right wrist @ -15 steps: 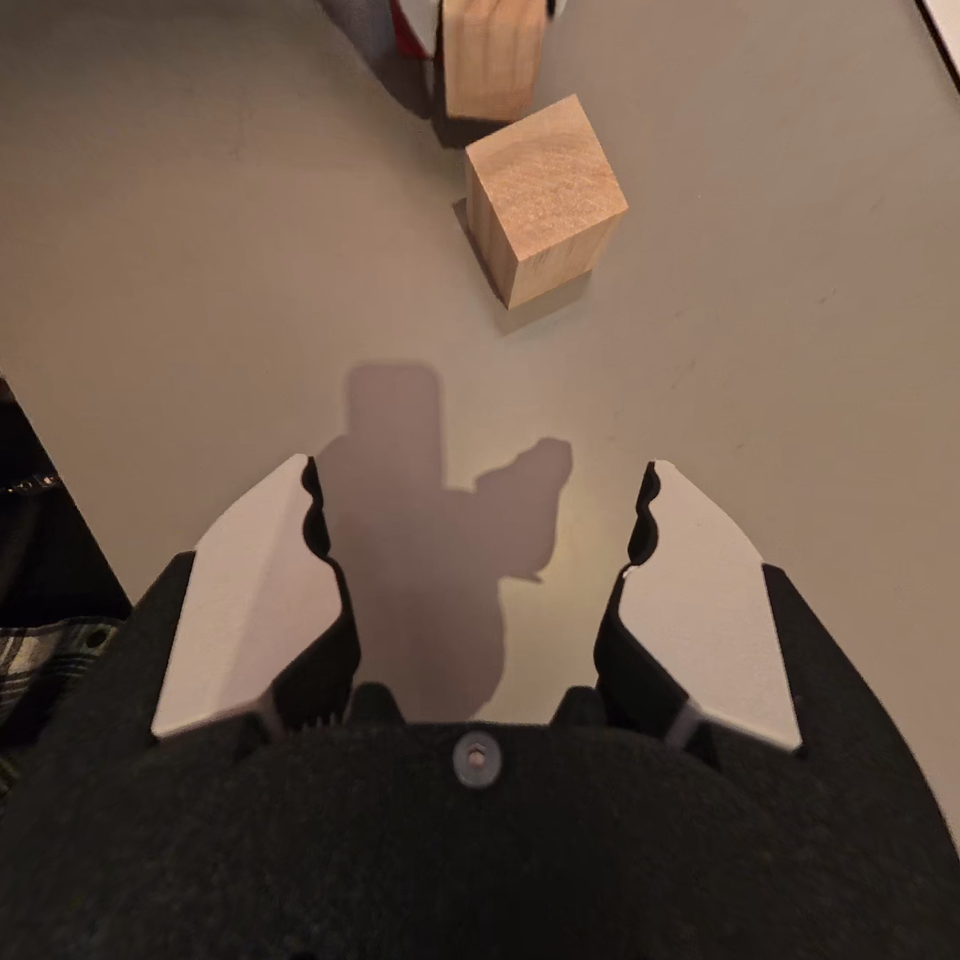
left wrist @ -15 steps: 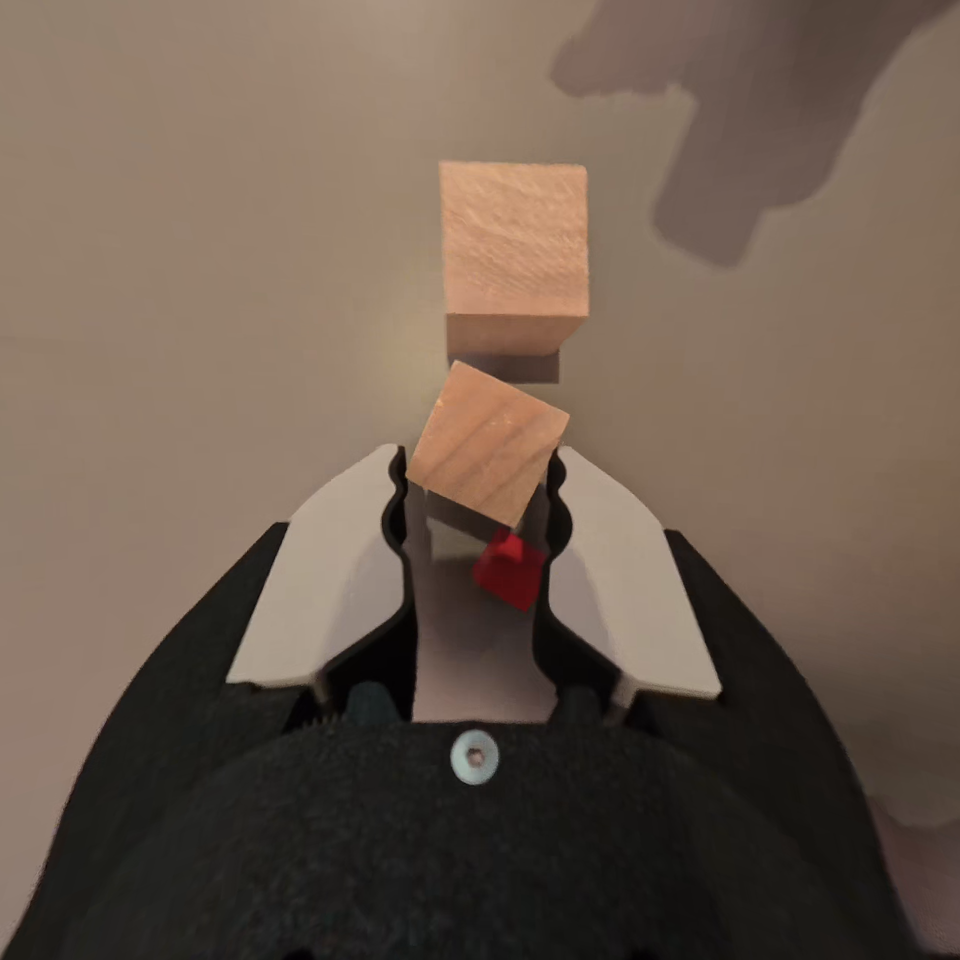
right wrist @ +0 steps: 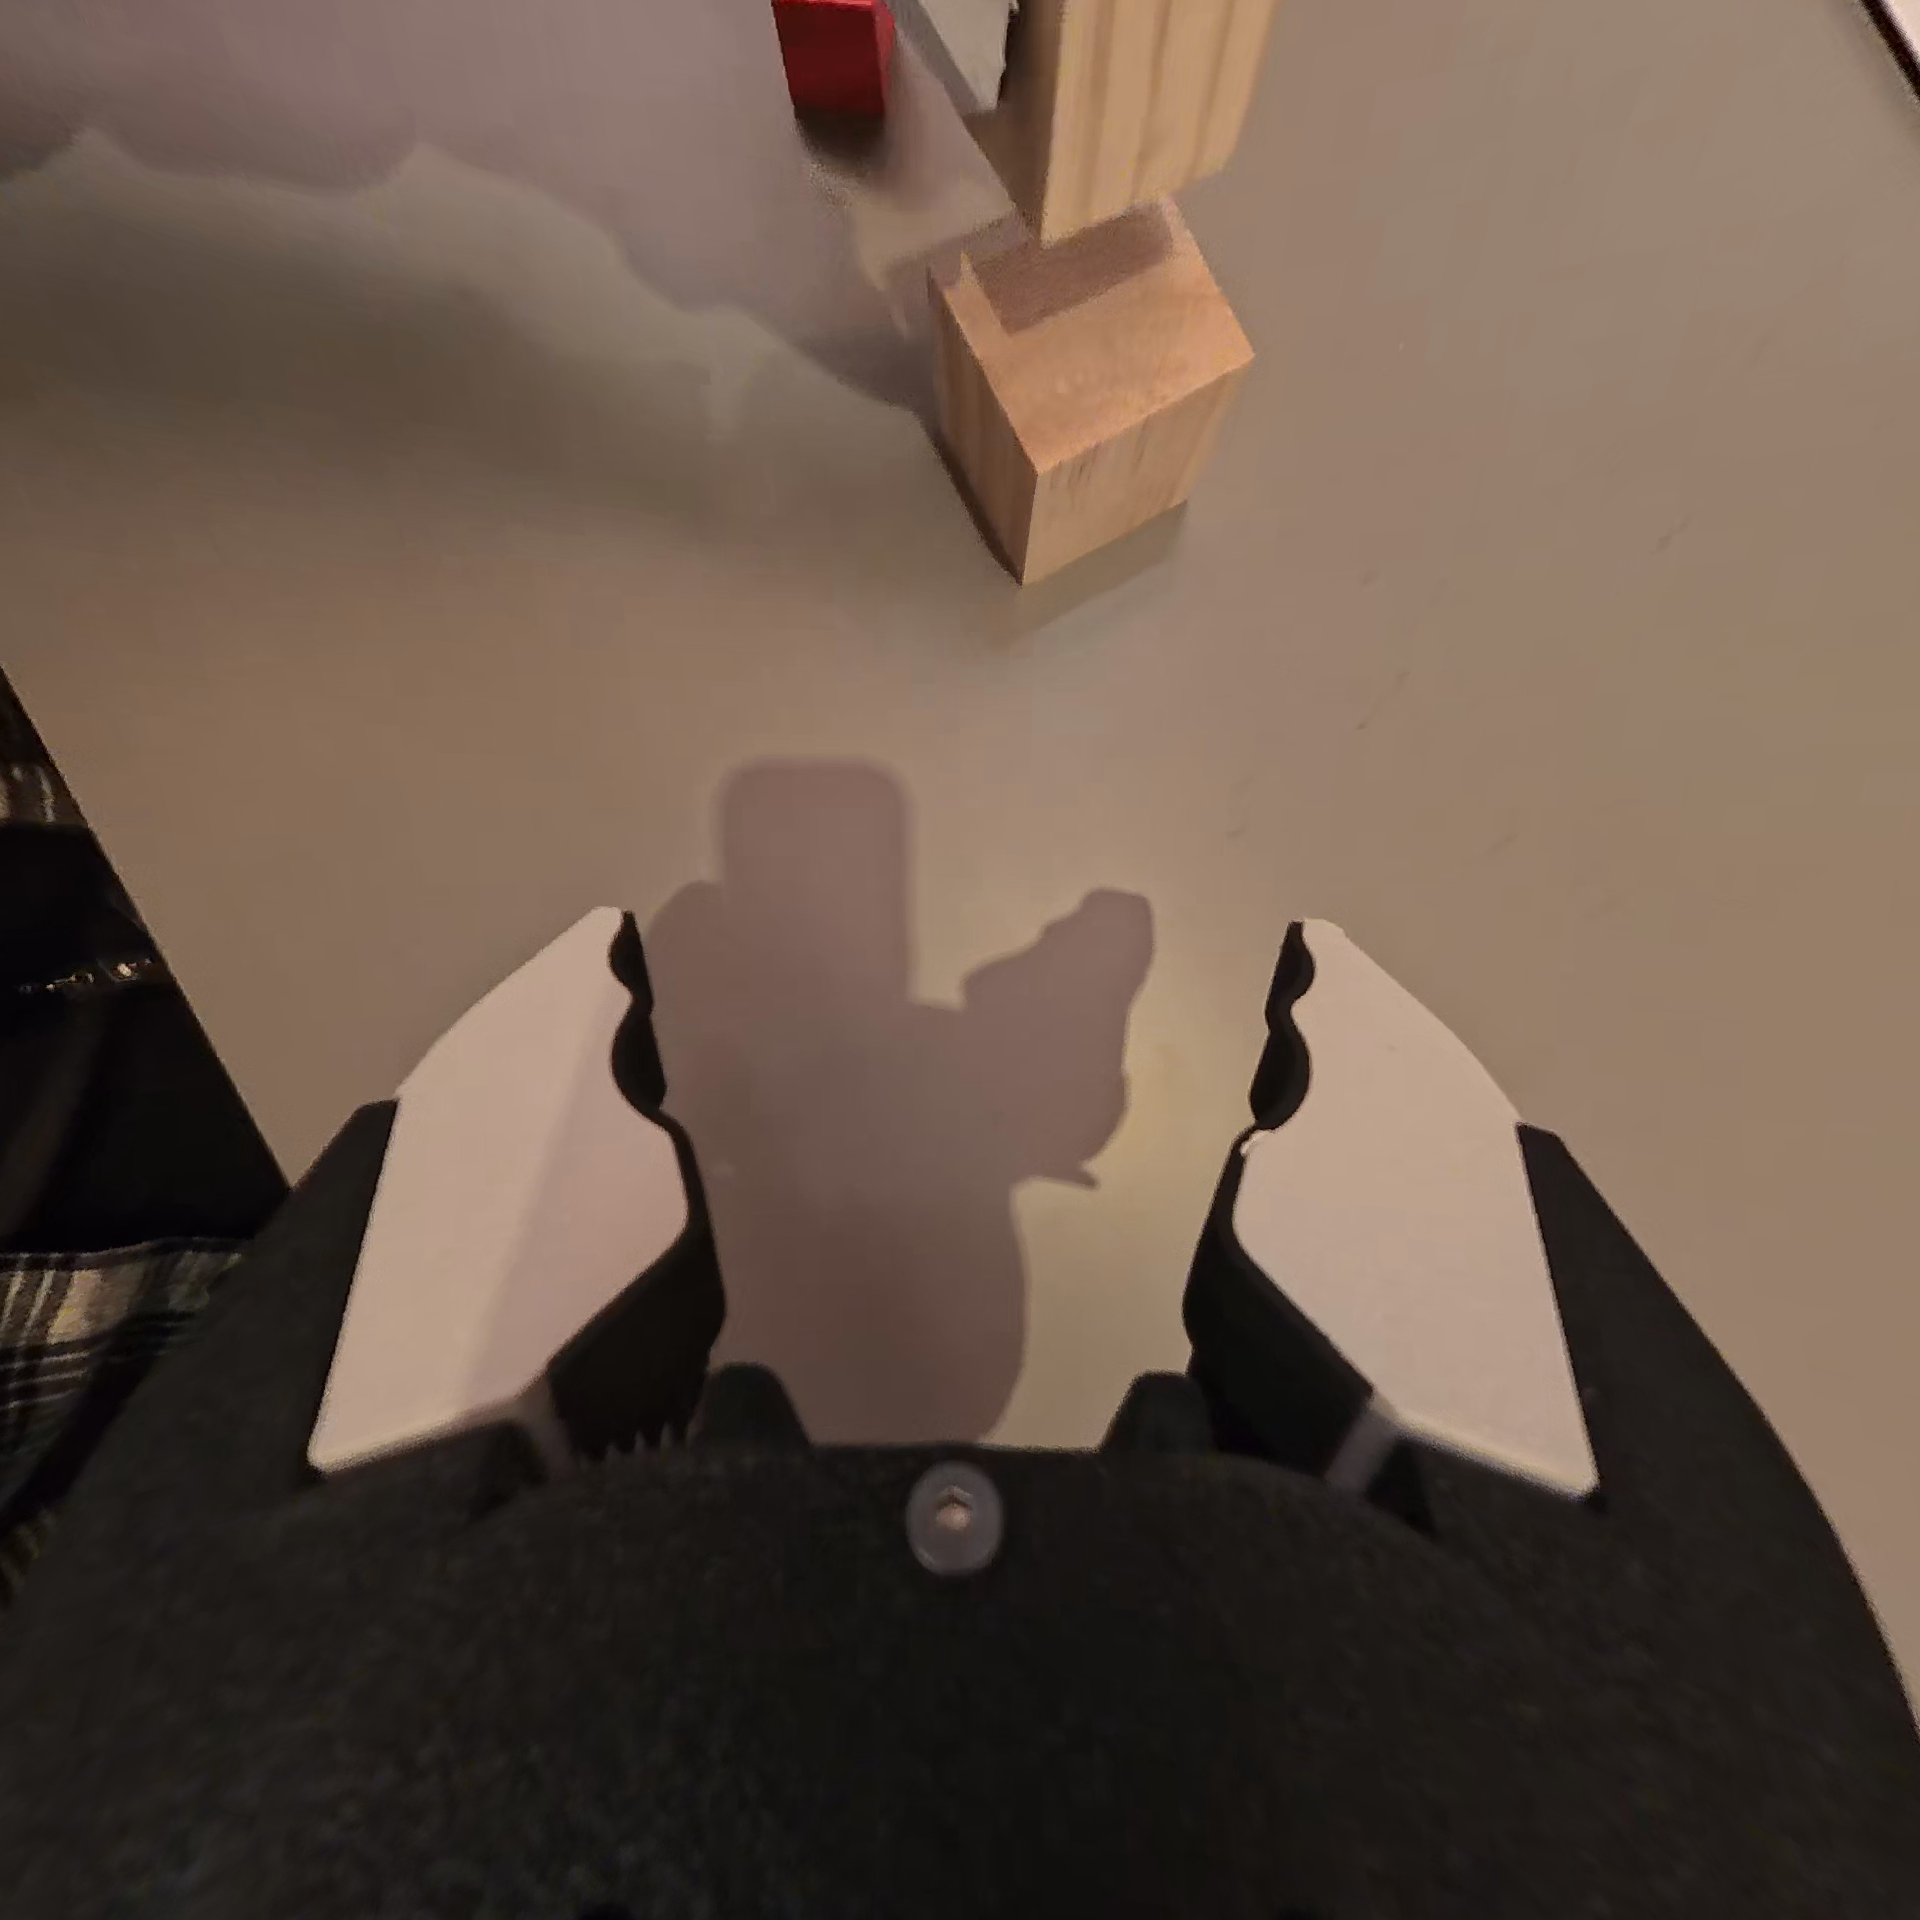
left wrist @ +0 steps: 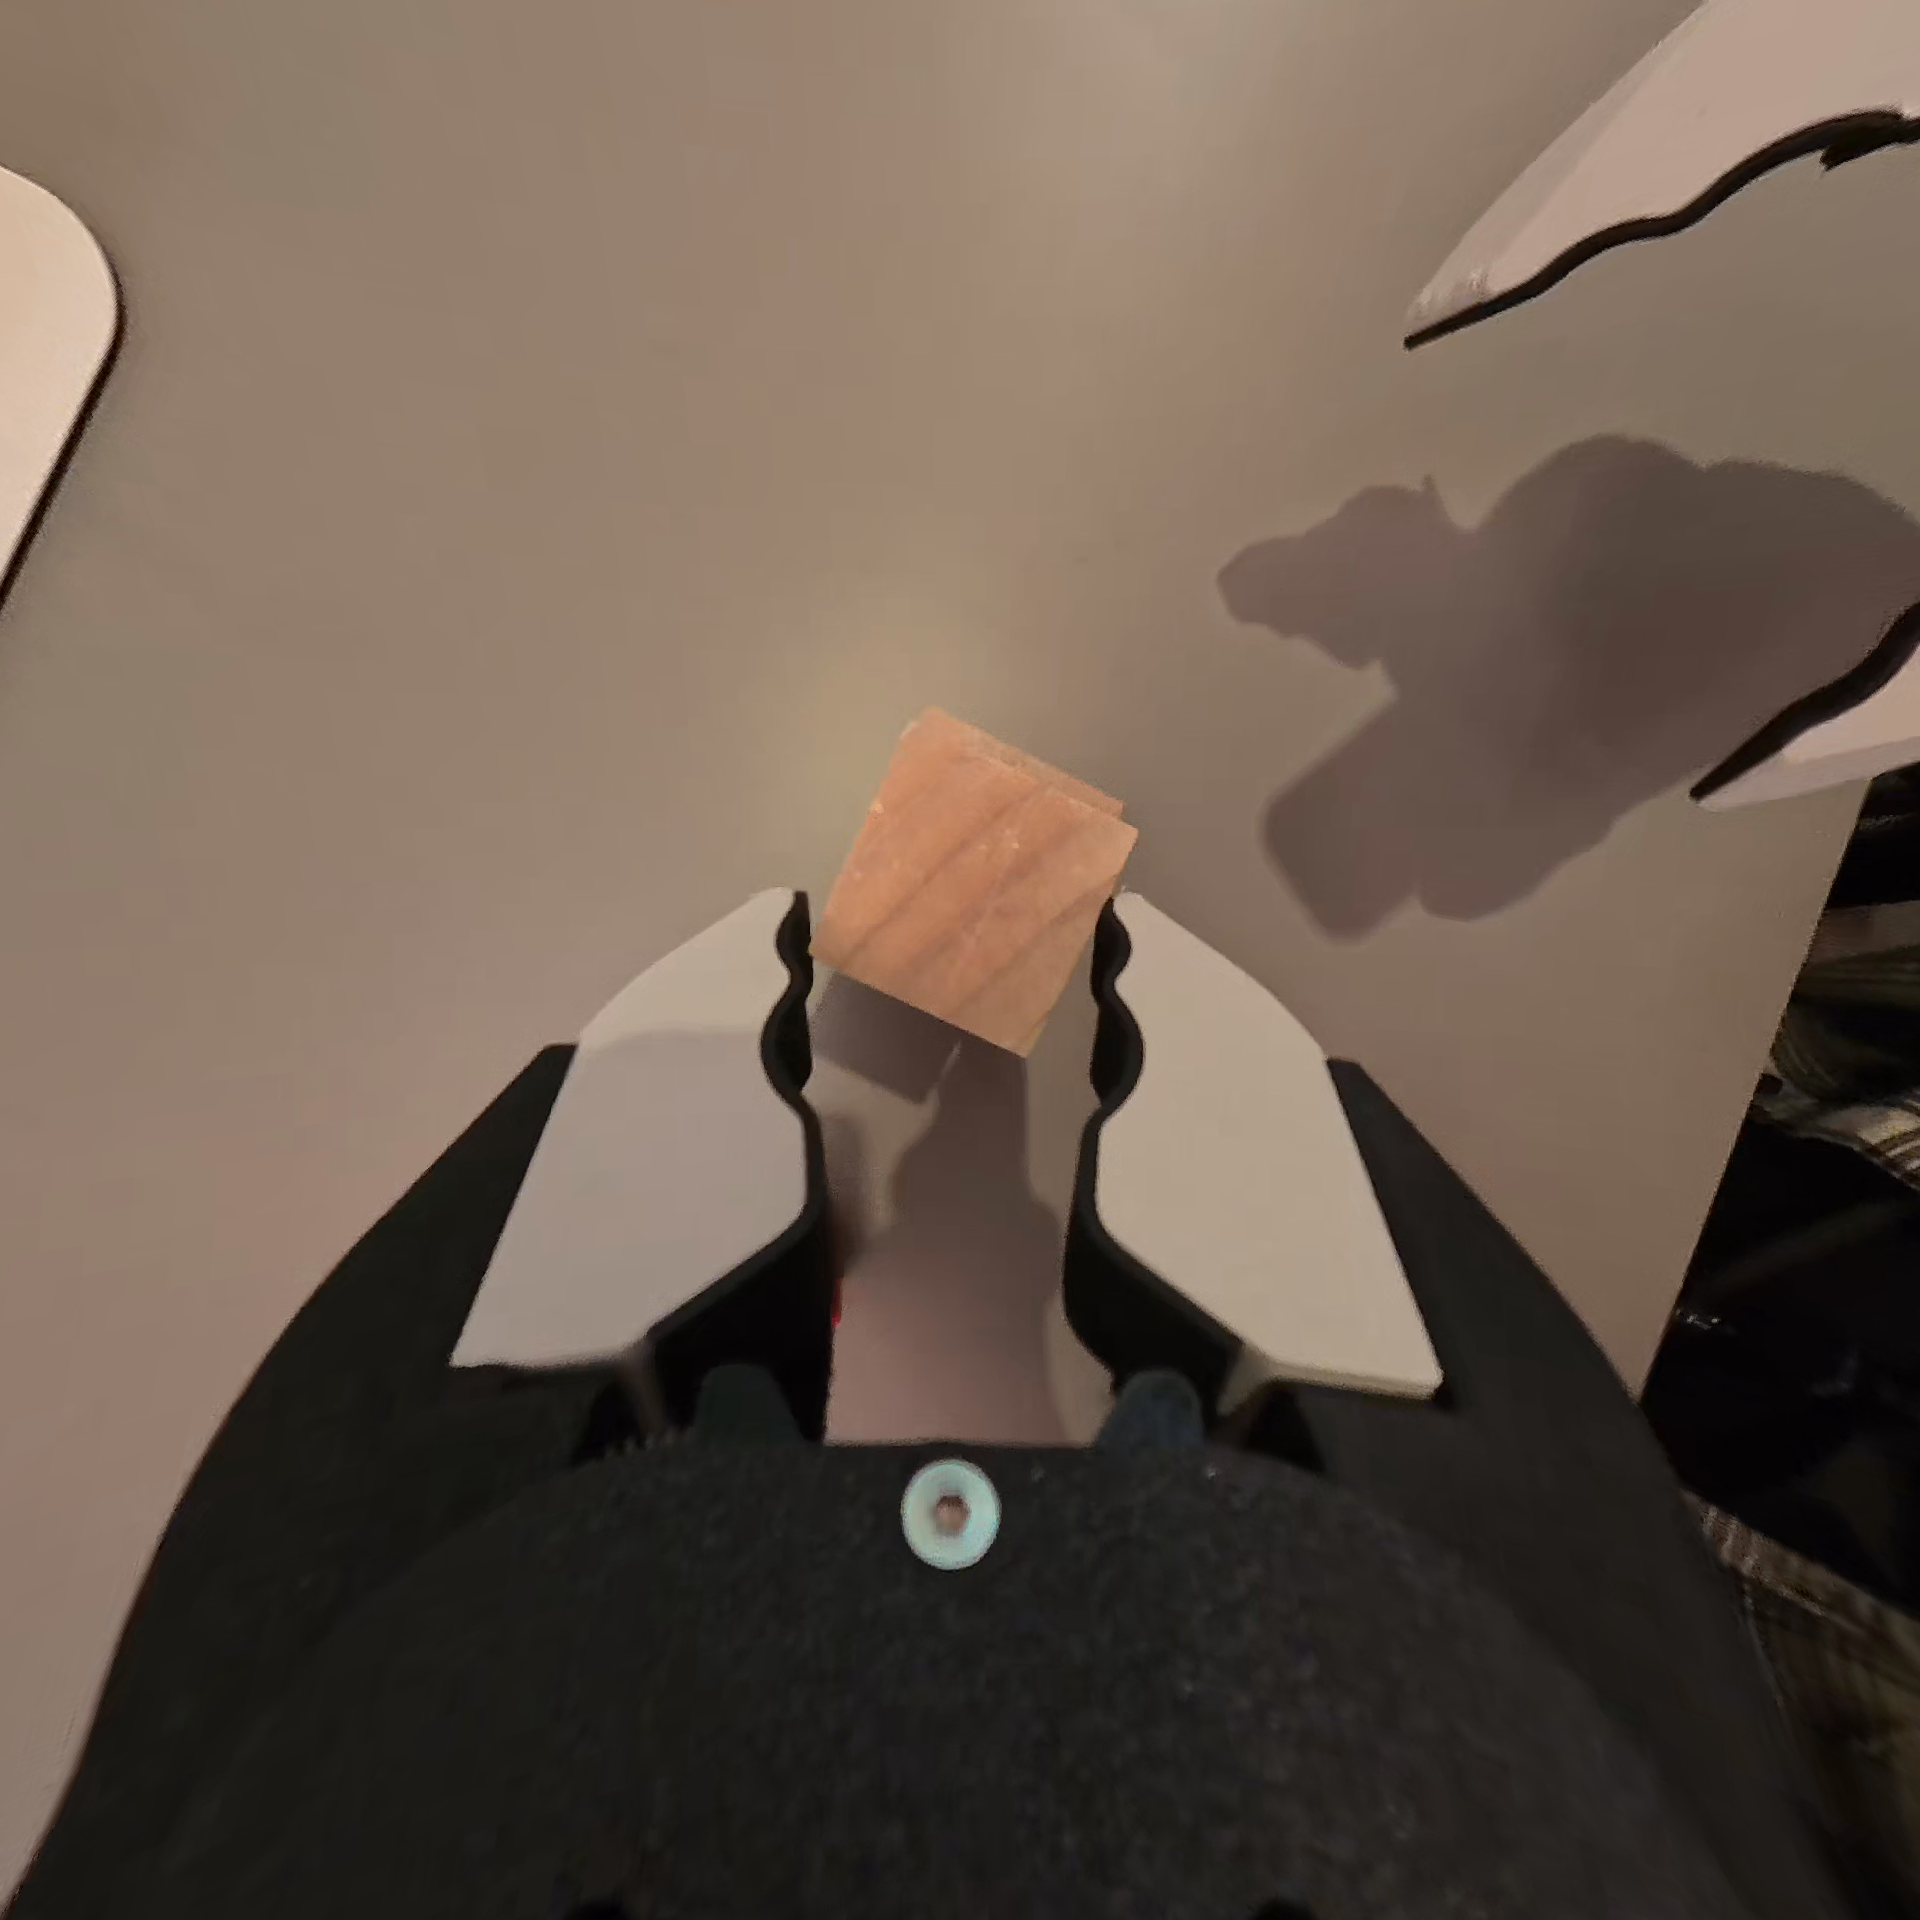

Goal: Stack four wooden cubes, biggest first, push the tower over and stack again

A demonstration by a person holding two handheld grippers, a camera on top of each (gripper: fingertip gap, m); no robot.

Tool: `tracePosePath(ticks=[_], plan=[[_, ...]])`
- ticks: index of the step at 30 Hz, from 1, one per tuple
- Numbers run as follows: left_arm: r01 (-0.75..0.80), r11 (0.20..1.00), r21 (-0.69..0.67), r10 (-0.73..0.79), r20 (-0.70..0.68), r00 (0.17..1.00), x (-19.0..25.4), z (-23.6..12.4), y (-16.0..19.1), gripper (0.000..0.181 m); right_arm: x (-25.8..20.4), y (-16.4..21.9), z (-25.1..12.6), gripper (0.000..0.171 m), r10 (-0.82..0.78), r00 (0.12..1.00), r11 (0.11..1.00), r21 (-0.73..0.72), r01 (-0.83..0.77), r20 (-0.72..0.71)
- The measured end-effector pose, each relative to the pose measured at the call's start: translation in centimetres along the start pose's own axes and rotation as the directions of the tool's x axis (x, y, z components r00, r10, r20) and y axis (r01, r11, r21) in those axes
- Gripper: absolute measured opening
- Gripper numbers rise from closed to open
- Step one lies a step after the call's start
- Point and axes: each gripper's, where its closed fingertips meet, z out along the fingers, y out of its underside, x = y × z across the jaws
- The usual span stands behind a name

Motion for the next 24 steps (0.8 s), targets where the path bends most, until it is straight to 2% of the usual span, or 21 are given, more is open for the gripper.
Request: tracePosePath(ticks=[11, 24], plan=[[-0.015, 0.999, -0.047, 0.016, 0.024, 1.000, 0.6, 2.0, -0.2, 0.052, -0.2, 0.7, -0.3, 0.111, 0.011, 1.000, 1.000, 0.005, -0.011, 0.002], [-0.045, 0.997, -0.068, 0.049, 0.051, 0.998, 0.6, 2.4, 0.1, 0.052, -0.2, 0.7, -0.2, 0.111, 0.009, 1.000, 1.000, 0.003, -0.009, 0.008]])
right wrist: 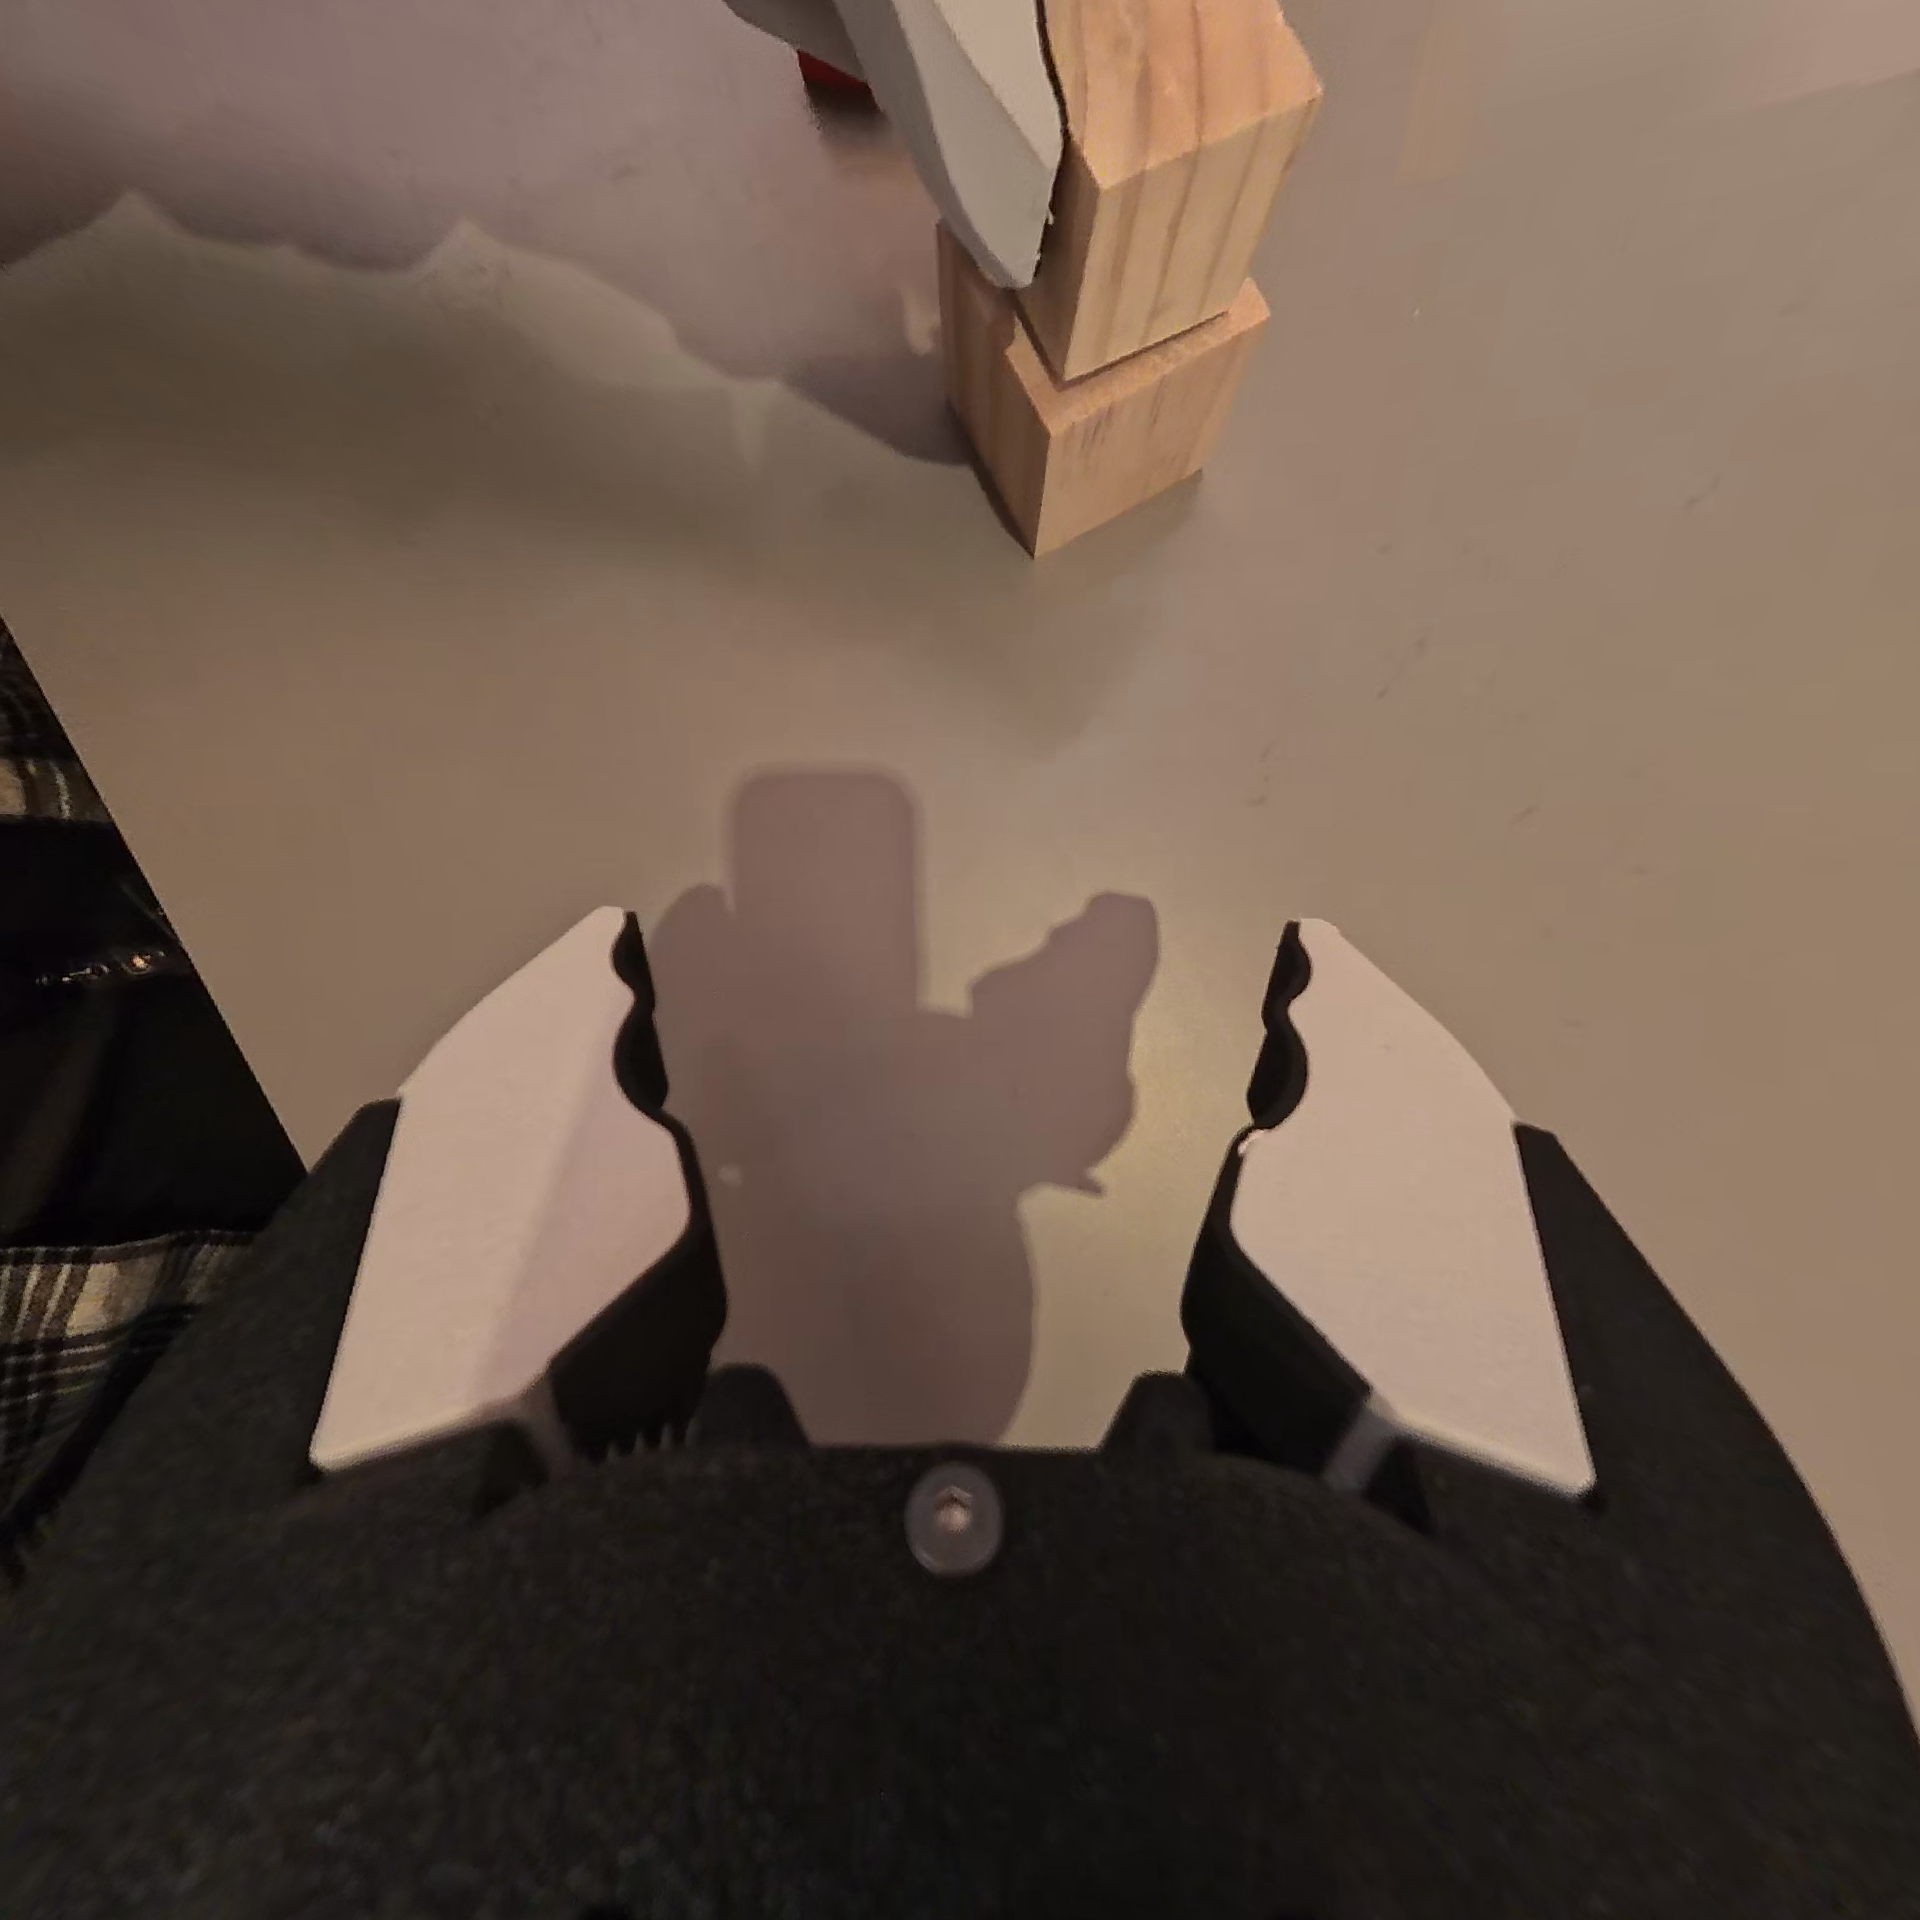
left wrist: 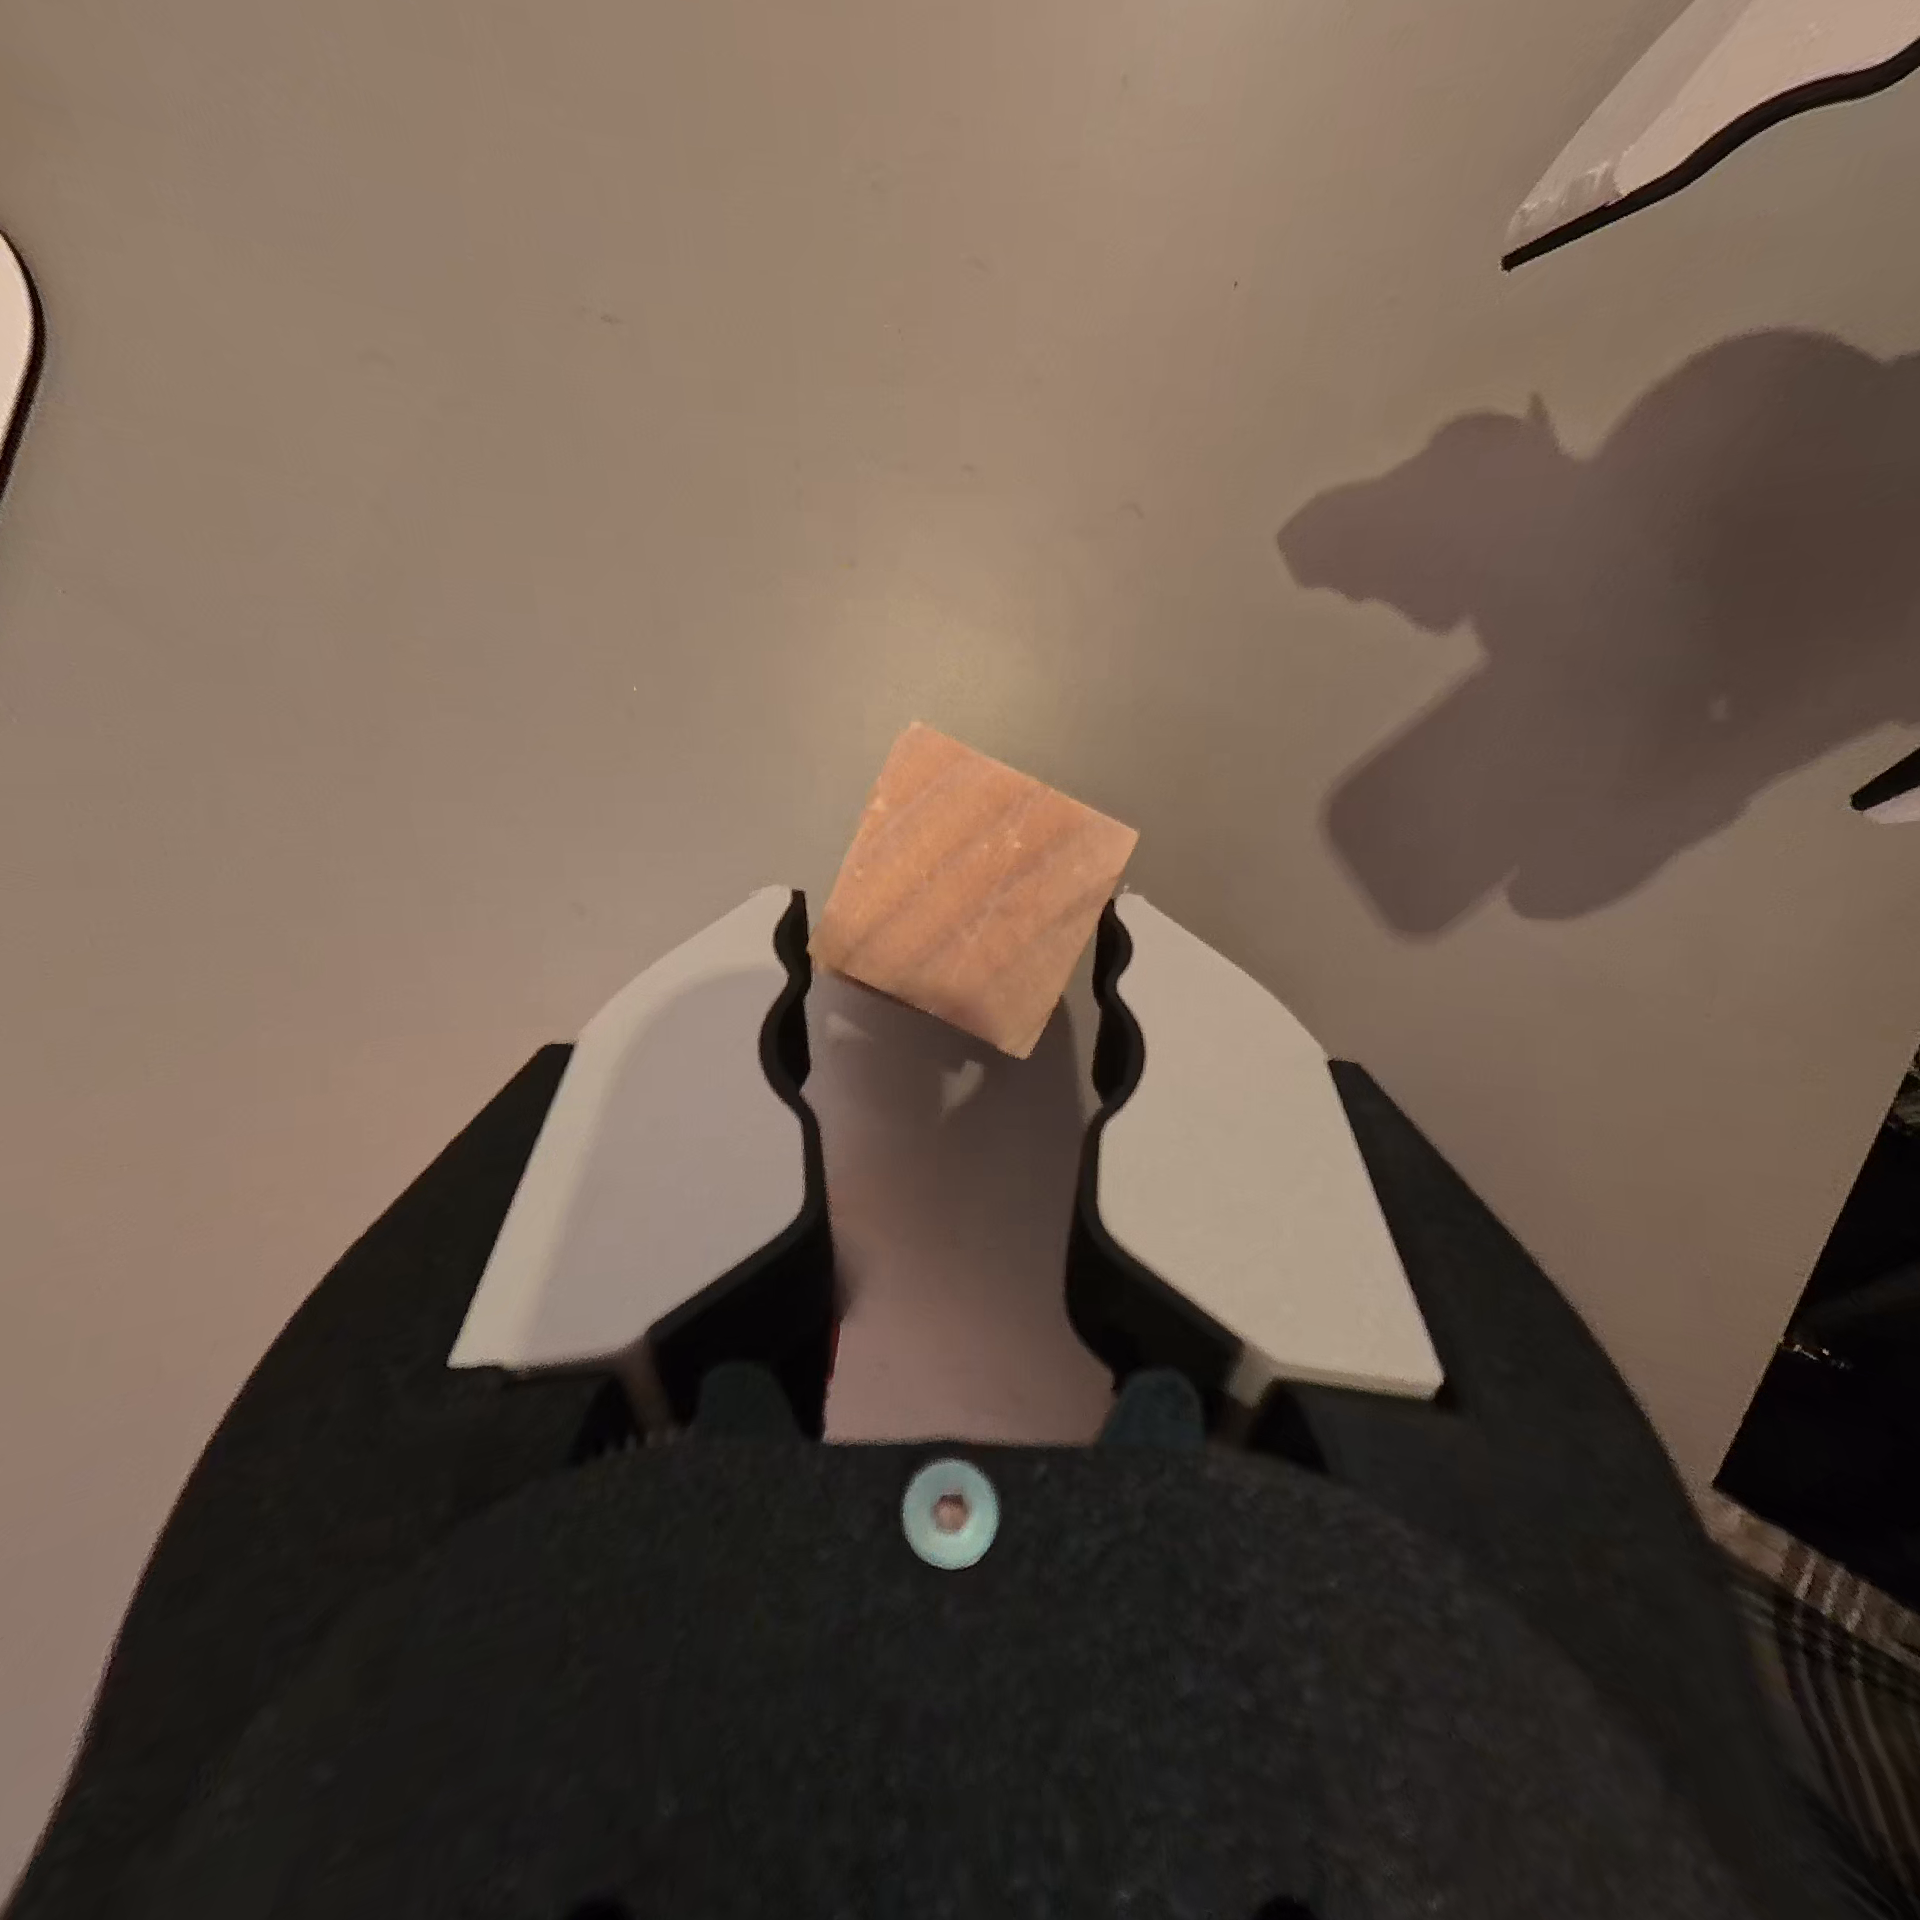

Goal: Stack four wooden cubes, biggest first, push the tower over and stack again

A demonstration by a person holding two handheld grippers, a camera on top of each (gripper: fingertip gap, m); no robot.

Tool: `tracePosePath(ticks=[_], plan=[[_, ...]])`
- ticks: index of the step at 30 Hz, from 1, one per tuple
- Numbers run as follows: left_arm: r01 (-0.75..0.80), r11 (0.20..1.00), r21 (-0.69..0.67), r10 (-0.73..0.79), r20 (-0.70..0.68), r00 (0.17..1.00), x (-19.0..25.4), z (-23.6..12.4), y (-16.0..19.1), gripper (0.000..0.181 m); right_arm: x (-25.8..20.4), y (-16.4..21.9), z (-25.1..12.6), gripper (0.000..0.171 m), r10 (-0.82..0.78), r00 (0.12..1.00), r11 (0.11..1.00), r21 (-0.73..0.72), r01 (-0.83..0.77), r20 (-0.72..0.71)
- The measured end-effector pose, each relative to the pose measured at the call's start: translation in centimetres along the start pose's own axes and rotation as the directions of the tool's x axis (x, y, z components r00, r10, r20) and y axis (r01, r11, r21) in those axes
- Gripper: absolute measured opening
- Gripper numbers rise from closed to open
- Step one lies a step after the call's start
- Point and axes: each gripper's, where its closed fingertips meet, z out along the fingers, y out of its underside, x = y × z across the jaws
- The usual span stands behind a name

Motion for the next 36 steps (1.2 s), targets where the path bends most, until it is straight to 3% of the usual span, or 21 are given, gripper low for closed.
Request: tracePosePath(ticks=[17, 22, 26, 31, 36], plan=[[0.012, 1.000, 0.005, -0.013, 0.034, 0.999, 0.3, 0.4, 0.1, 0.053, 0.0, 0.0, 0.0, 0.111, -0.002, 1.000, 1.000, -0.005, 0.002, 0.003], [-0.002, 1.000, 0.021, 0.001, 0.054, 0.999, -0.1, 0.0, -0.1, 0.070, 0.1, -0.1, -0.2, 0.112, 0.001, 1.000, 1.000, 0.007, -0.001, 0.000], [-0.069, 0.990, 0.122, 0.059, 0.085, 0.995, -1.5, -3.5, -0.4, 0.085, 0.0, -0.1, -0.5, 0.112, -0.001, 1.000, 1.000, 0.019, 0.001, 0.000], [-0.193, 0.954, 0.231, 0.203, -0.021, 0.979, -2.4, -7.2, 2.8, 0.083, 0.1, 0.1, -0.8, 0.113, -0.011, 1.000, 0.999, 0.032, 0.011, -0.003], [-0.299, 0.941, 0.157, 0.319, -0.122, 0.940, -4.2, -6.0, 8.4, 0.070, 0.0, -0.1, -0.8, 0.113, -0.024, 1.000, 0.999, 0.043, 0.024, -0.001]])
